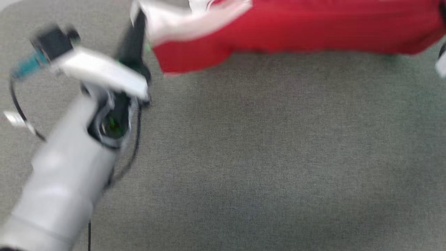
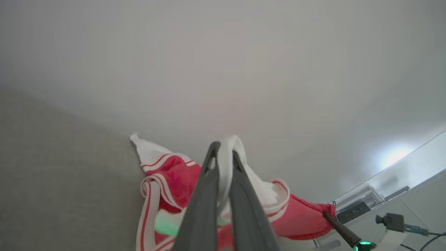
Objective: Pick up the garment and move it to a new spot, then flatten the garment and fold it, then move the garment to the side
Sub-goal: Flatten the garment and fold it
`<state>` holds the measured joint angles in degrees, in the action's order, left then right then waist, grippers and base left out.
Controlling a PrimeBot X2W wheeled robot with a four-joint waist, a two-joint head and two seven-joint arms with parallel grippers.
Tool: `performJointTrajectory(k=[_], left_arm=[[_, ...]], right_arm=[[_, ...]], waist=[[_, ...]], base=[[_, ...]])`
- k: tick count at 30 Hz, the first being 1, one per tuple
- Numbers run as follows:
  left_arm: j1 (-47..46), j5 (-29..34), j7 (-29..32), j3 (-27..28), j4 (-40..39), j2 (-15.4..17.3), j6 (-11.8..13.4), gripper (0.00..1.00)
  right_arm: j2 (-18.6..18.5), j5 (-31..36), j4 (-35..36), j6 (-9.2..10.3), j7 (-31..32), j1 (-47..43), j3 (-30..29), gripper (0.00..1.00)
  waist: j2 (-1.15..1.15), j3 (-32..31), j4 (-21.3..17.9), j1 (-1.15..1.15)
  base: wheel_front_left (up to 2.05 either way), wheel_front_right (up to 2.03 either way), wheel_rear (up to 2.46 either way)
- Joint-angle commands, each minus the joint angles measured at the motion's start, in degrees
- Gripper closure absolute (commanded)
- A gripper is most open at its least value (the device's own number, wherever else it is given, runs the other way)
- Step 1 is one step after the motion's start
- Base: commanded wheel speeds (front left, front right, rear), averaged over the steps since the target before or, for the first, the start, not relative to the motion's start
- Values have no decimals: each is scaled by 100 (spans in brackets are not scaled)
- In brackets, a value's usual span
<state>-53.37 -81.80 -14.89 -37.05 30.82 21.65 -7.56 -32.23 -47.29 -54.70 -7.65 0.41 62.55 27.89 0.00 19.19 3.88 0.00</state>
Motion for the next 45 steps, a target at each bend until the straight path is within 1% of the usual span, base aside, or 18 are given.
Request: performJointTrajectory(k=[1,5,10,13,20,23,24,25,29,31,34,36,39,43,45], left_arm=[[402,-25,-39,-30,-168,74,18,100],[1377,91,-41,-53,-654,171,18,100],[2506,281,-39,31,-1241,307,18,100],[2956,407,-39,62,-1479,390,18,100],[4294,717,-39,314,-2279,625,18,100],[4741,868,-40,398,-2548,753,18,100],[4997,954,-41,504,-2667,837,18,100],[5087,991,-40,559,-2723,865,18,100],[5155,1135,-40,589,-2915,896,18,100],[4954,1207,-7,504,-2940,892,18,100],[4539,1176,93,429,-2796,790,18,100],[4198,1126,186,396,-2605,725,18,100],[3624,1040,323,361,-2200,598,18,100],[2913,990,430,247,-1530,420,17,100],[2595,994,451,168,-1179,377,17,100]], right_arm=[[-165,-203,225,30,50,-385,67,100],[-523,-610,937,29,186,-1302,262,100],[-954,-1039,1812,29,403,-2403,305,100],[-1081,-1170,2141,29,475,-2866,274,100],[-1466,-1482,3099,29,735,-4339,-83,100],[-1588,-1546,3443,30,874,-4911,-348,100],[-1629,-1571,3656,30,942,-5255,-561,100],[-1646,-1545,3758,30,980,-5403,-679,100],[-1514,-1417,4059,31,1089,-5760,-1169,100],[-1376,-1297,4145,30,1156,-5780,-1394,100],[-1155,-1024,4150,30,1306,-5593,-1647,100],[-1007,-747,4096,29,1447,-5397,-1718,100],[-698,-518,3943,28,1682,-5035,-1781,100],[-408,-119,3553,23,1851,-4462,-1722,100],[-241,-56,3334,22,1880,-4214,-1696,100]], waist=[[0,-82,18,0],[0,-228,31,0],[0,-383,-12,0],[0,-435,-28,0],[0,-540,-54,0],[0,-578,-57,0],[0,-602,-72,0],[0,-610,-79,0],[0,-623,-113,0],[0,-623,-133,0],[0,-614,-170,0],[0,-593,-192,0],[0,-513,-245,0],[0,-374,-287,0],[0,-300,-305,0]], base=[[0,0,0],[0,0,0],[0,0,0],[0,0,0],[0,0,0],[0,0,0],[0,0,0],[0,0,0],[0,0,0],[0,0,0],[0,0,0],[0,0,0],[0,0,0],[0,0,0],[0,0,0]])
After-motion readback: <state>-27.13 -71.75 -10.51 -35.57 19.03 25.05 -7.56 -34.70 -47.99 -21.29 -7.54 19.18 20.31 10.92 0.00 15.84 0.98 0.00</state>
